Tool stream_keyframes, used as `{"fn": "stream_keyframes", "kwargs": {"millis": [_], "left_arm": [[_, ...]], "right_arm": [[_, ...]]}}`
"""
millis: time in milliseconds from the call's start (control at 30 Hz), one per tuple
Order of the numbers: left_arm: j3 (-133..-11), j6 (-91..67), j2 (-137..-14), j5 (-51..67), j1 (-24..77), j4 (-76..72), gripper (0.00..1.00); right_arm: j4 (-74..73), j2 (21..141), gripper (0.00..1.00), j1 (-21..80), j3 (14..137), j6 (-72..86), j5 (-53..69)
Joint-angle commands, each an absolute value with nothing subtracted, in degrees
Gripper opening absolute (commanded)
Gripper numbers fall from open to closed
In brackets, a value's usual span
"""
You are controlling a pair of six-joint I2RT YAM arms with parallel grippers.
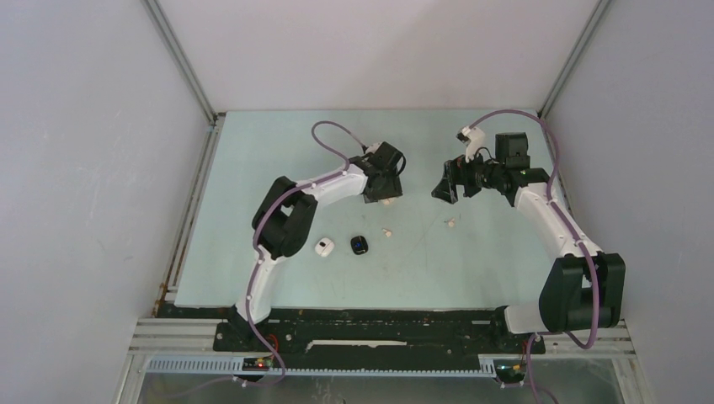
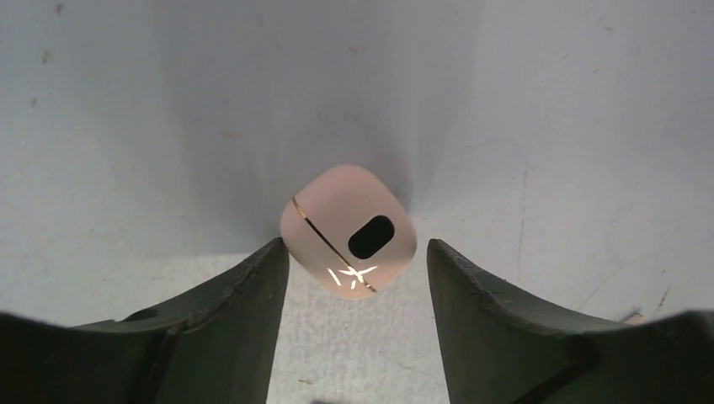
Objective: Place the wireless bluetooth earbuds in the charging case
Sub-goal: Pick up the charging case at the center of the board.
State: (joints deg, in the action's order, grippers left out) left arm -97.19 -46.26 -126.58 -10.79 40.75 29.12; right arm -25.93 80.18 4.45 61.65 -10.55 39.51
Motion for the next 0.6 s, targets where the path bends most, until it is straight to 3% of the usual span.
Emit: {"fn": "stream_keyframes", "kwargs": {"millis": [0, 133, 367, 567], "left_arm": [[-102.11, -44.82, -128.93, -9.24, 40.51, 31.78, 0.69], [-102.88, -46.17, -129.61, -8.69, 40.06, 32.07, 0.66], [-101.4, -44.24, -129.34, -7.13, 39.79, 30.09, 0.5], [-100.48, -35.47, -127.98, -7.47, 41.43, 28.72, 0.46]], "right_arm": [[-25.94, 80.45, 0.92, 3.91, 61.87, -10.63, 41.55], [-26.03, 80.35, 0.92, 3.79, 61.85, -10.61, 41.88], [-26.28, 80.39, 0.92, 3.36, 61.87, -10.53, 42.6], [-26.37, 80.34, 0.92, 3.04, 61.87, -10.54, 43.04]]}}
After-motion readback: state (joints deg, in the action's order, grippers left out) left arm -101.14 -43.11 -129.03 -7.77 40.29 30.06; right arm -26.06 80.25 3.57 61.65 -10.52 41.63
